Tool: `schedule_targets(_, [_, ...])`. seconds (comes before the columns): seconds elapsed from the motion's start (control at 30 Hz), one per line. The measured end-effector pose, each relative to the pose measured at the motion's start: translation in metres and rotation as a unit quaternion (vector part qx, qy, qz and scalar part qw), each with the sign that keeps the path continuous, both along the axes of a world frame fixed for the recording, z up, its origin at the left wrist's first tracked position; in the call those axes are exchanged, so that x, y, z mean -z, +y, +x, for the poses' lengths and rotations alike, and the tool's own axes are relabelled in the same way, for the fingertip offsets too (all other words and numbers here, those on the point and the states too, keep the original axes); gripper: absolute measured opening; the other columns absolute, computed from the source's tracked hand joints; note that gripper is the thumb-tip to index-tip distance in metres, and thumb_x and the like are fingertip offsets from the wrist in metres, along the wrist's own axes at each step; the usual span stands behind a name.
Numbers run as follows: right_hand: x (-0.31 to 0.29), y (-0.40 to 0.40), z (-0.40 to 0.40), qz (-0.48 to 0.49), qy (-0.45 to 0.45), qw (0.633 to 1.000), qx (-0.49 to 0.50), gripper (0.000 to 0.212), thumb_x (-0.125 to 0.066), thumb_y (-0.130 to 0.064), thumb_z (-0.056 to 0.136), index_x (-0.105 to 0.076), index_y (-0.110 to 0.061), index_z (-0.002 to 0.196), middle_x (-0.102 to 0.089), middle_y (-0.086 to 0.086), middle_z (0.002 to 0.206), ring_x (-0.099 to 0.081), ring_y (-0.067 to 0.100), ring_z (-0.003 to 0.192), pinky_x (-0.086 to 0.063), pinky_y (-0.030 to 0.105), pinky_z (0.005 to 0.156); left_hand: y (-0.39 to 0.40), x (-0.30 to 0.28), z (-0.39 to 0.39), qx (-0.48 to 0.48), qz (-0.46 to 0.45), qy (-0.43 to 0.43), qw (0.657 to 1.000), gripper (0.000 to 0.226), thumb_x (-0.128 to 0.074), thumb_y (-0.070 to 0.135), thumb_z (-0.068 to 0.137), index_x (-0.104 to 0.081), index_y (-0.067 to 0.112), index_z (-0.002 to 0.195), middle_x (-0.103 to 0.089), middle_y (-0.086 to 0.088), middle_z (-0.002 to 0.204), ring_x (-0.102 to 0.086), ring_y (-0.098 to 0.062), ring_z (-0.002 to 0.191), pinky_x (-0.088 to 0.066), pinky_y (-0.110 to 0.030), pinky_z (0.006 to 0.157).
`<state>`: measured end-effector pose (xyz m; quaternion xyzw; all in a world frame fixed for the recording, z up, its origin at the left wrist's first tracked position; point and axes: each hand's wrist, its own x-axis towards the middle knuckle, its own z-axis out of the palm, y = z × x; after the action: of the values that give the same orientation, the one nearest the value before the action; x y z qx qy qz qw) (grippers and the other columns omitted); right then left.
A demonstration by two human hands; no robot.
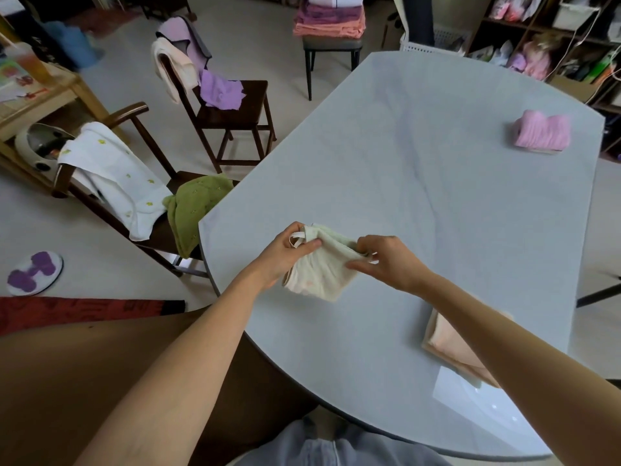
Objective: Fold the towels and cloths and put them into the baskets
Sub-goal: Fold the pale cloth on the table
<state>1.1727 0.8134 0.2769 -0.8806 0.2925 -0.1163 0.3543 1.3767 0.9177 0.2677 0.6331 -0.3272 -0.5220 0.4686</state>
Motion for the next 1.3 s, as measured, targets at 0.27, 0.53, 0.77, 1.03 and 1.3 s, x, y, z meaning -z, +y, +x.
schedule_targets(0.27, [0.013, 0.003, 0.017, 0.411, -0.149, 0.836, 0.333, 0.025, -0.068, -0.005, 0.084, -0.044, -0.011, 0.088, -0.049, 0.009, 0.082, -0.053, 0.021, 0.073, -0.051, 0.027, 0.047, -0.023, 0.015, -0.035, -0.049, 0.131, -0.218, 0.966, 0.042, -0.055, 0.045, 0.093, -0.053, 0.005, 0.103, -0.062, -0.007, 0.097, -0.060, -0.027, 0.092, -0.043, -0.033, 0.074])
schedule_targets(0.53, [0.015, 0.033, 0.001, 0.487, -0.148, 0.822, 0.257, 0.045, -0.065, -0.030, 0.089, -0.046, -0.031, 0.130, -0.055, -0.003, 0.120, -0.062, 0.013, 0.102, -0.055, 0.031, 0.074, -0.021, 0.017, -0.037, 0.010, 0.306, -0.062, 0.950, 0.029, -0.045, 0.020, 0.100, -0.044, 0.011, 0.072, -0.051, -0.008, 0.071, -0.051, -0.016, 0.060, -0.043, -0.020, 0.040])
schedule_targets(0.77, [0.008, 0.029, -0.009, 0.291, -0.065, 0.948, 0.109, 0.042, -0.053, 0.003, 0.088, -0.063, -0.026, 0.117, -0.043, -0.002, 0.138, -0.056, 0.015, 0.117, -0.060, 0.031, 0.072, -0.027, 0.008, -0.036, 0.081, 0.339, -0.044, 0.936, 0.011, -0.043, 0.019, 0.102, -0.045, 0.014, 0.092, -0.051, -0.004, 0.074, -0.051, -0.013, 0.060, -0.044, -0.016, 0.035])
schedule_targets(1.03, [0.019, 0.043, -0.044, 0.091, -0.039, 0.988, 0.121, 0.055, -0.036, 0.013, 0.075, -0.070, -0.015, 0.109, -0.051, 0.000, 0.139, -0.046, 0.011, 0.130, -0.036, 0.019, 0.104, -0.040, 0.022, -0.059, 0.047, 0.239, -0.201, 0.949, 0.039, -0.041, 0.037, 0.100, -0.056, 0.004, 0.114, -0.060, -0.019, 0.120, -0.061, -0.031, 0.097, -0.048, -0.033, 0.073])
schedule_targets(1.3, [0.033, 0.037, -0.119, 0.297, -0.090, 0.835, 0.454, 0.060, -0.060, -0.045, 0.071, -0.040, -0.057, 0.126, -0.054, -0.010, 0.072, -0.056, 0.017, 0.064, -0.047, 0.033, 0.059, -0.048, 0.013, -0.129, 0.105, 0.086, -0.238, 0.962, 0.029, -0.045, 0.037, 0.100, -0.037, 0.010, 0.105, -0.058, -0.011, 0.114, -0.056, -0.026, 0.095, -0.031, -0.024, 0.061])
